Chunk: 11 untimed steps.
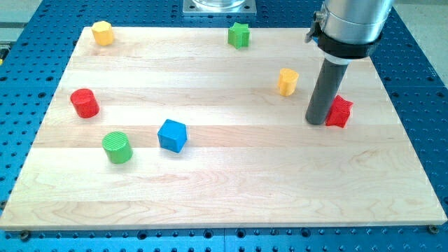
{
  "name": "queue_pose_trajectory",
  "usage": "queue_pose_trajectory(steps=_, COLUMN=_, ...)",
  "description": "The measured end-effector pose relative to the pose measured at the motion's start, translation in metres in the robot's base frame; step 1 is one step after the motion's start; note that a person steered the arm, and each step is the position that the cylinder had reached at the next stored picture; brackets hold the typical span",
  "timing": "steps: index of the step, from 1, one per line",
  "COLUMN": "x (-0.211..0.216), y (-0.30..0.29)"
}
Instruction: Push the green circle towards the bottom center of the board
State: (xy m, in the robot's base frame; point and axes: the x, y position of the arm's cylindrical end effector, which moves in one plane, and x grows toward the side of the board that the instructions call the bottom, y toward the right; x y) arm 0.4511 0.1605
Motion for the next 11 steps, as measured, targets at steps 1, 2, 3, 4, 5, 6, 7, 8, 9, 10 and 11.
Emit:
queue_pose_trajectory(steps=1, x=0.007, y=-0.007)
queue_pose_trajectory(steps=2, x=0.000, y=-0.068)
queue_pose_trajectory(steps=3, x=-0.024, y=-0.131)
queue_pose_trajectory(steps=4, x=-0.025, y=-0.199)
queue_pose_trajectory(steps=5, x=-0.017, y=-0.260)
queue_pose_trajectory(steps=6, x=-0.002, y=-0.291)
queue_pose_trajectory(steps=7, x=0.001, y=-0.347)
queue_pose_trajectory(steps=8, x=0.034, y=-0.353)
queue_pose_trajectory(steps=9, x=0.049, y=-0.313)
queue_pose_trajectory(steps=10, x=0.066, y=-0.354)
queue_pose_trajectory(steps=11, x=0.075, y=-0.342)
